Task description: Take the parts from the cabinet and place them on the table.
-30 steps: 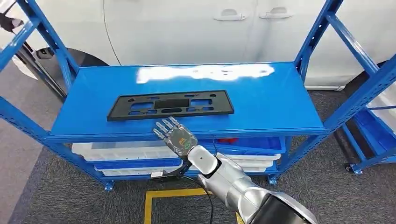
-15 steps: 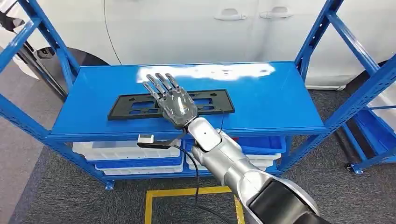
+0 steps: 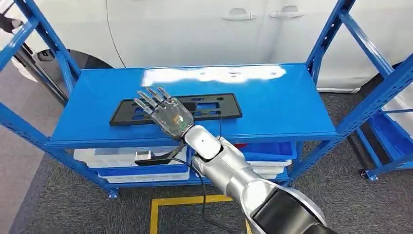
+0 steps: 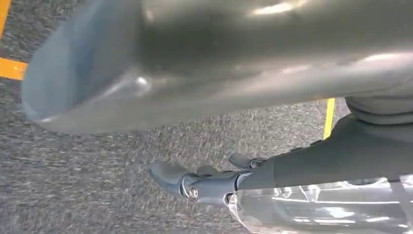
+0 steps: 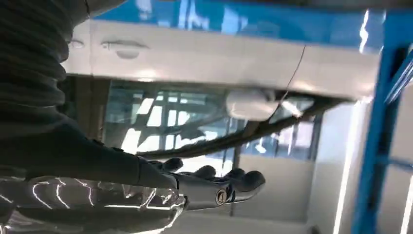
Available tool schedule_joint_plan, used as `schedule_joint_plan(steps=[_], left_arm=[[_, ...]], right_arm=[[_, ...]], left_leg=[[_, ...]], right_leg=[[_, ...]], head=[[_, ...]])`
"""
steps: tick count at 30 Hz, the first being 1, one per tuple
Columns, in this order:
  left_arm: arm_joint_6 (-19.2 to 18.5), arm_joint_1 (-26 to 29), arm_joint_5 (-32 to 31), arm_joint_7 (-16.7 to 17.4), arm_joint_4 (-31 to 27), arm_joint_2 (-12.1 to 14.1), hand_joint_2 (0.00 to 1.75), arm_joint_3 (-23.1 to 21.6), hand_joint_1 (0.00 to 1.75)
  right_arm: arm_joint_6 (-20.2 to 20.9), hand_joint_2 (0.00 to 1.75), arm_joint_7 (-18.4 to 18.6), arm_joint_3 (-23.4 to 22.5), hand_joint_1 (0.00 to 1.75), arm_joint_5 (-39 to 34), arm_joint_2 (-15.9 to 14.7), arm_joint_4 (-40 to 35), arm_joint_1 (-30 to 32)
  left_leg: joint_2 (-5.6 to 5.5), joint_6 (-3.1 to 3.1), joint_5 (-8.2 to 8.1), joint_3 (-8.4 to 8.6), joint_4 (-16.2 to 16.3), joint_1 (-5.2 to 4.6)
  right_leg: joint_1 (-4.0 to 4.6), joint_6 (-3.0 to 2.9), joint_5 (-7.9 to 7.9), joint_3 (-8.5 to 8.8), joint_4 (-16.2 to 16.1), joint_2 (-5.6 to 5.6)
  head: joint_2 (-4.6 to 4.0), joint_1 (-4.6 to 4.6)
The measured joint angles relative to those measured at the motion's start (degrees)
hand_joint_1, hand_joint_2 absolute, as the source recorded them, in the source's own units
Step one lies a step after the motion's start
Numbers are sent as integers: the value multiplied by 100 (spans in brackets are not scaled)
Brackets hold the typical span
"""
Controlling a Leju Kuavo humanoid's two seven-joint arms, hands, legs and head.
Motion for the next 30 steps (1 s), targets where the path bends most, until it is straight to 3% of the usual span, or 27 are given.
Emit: schedule_joint_plan(steps=[2,3,4,6,7,8,9,11,12,13,16,18,19,21,22,23,24,26,27,28,29,30], left_arm=[[-13,7,0,2,0,-15,0,20,0],[-15,-3,0,2,0,-17,0,24,0],[-22,-7,0,0,0,-17,0,29,0],[-29,-1,-20,-2,0,-17,0,44,0],[-31,4,-33,-2,0,-17,0,61,0],[-33,7,-35,-2,0,-17,0,77,0],[-33,7,-42,-4,0,-17,0,88,0],[-46,4,-63,-6,0,-22,0,112,0],[-48,5,-87,-11,0,-33,0,120,0],[-50,3,-103,-11,0,-42,0,125,0],[-50,5,-162,-11,0,-39,0,136,0],[-57,2,-186,-11,0,-42,0,136,0],[-64,2,-214,-11,0,-44,0,136,0],[-64,4,-234,-11,0,-33,0,138,0],[-64,8,-243,-6,0,-31,0,140,0],[-64,12,-262,-4,0,-31,0,140,0],[-64,12,-275,-2,0,-33,0,140,0],[-61,3,-284,2,0,-26,0,140,0],[-59,-3,-291,2,0,-26,0,140,0],[-61,-13,-293,7,0,-24,0,140,0],[-59,-22,-295,7,0,-24,0,140,0],[-61,-14,-299,9,0,-24,0,140,0]], right_arm=[[97,175,4,125,0,57,2,64,69],[121,175,22,178,0,72,2,88,83],[162,175,41,232,0,74,2,114,93],[164,175,114,311,0,72,-11,175,171],[151,175,166,341,0,68,-20,204,222],[140,175,209,370,0,51,-33,227,258],[121,175,249,394,0,24,-42,250,268],[59,175,311,405,0,-39,-44,263,241],[-17,175,354,405,0,-89,-46,265,220],[-76,175,383,405,0,-127,-48,269,197],[-207,175,492,405,0,-208,-77,287,173],[-303,175,572,405,0,-245,-79,289,135],[-347,175,599,405,0,-267,-79,289,99],[-369,175,645,403,0,-271,-83,291,86],[-376,175,673,403,0,-269,-92,304,90],[-378,175,699,401,0,-269,-98,322,89],[-376,175,745,398,0,-269,-101,335,86],[-363,175,802,392,0,-258,-101,339,64],[-351,175,829,392,0,-240,-101,339,46],[-338,175,861,392,0,-232,-101,348,23],[-310,175,874,392,0,-229,-101,357,6],[-292,175,881,392,0,-218,-103,365,4]], left_leg=[[8,78,42,14,-48,58],[5,93,49,12,-52,54],[10,135,45,6,-52,54],[18,145,41,4,-52,51],[18,145,41,5,-51,50],[16,144,41,7,-49,50],[11,142,39,8,-44,50],[3,122,26,20,-28,48],[3,103,14,21,-22,48],[3,67,-2,1,12,2],[8,-34,18,22,-35,36],[17,-98,-78,-3,60,48],[16,-119,-295,-133,373,49],[16,-164,-737,-558,1313,55],[16,-178,-846,-734,1685,55],[17,-182,-816,-800,1807,56],[17,-180,-659,-721,1630,59],[20,-163,-121,-245,637,64],[27,-144,58,-18,150,65],[21,-108,-50,66,16,24],[9,-44,-26,43,8,22],[5,-23,-27,30,6,15]], right_leg=[[9,70,-42,-5,22,-3],[-7,106,-155,-60,164,-7],[-15,123,-378,-227,530,-5],[-30,152,-811,-707,1539,-6],[-40,161,-876,-867,1854,-7],[-50,163,-809,-901,1884,-7],[-54,153,-615,-797,1636,-7],[-50,94,-96,-297,602,-7],[-37,42,42,-65,120,-7],[-7,41,2,-32,31,-16],[20,-27,14,-48,33,-2],[-41,-95,65,0,-56,-14],[-48,-121,63,-1,-57,-17],[-37,-134,61,-2,-56,-19],[-34,-136,59,-4,-52,-19],[-35,-136,59,-2,-49,-19],[-36,-133,57,3,-45,-15],[-39,-110,40,18,-20,-3],[-36,-85,23,16,-3,-1],[15,-55,13,-7,17,0],[8,-33,23,-27,23,4],[6,-8,28,-29,18,3]], head=[[0,0],[0,0],[0,0],[0,0],[0,0],[-2,0],[0,0],[-2,0],[-2,0],[-2,0],[-2,0],[0,0],[0,-2],[0,0],[0,0],[0,0],[0,0],[0,0],[0,0],[0,0],[-2,0],[0,0]])
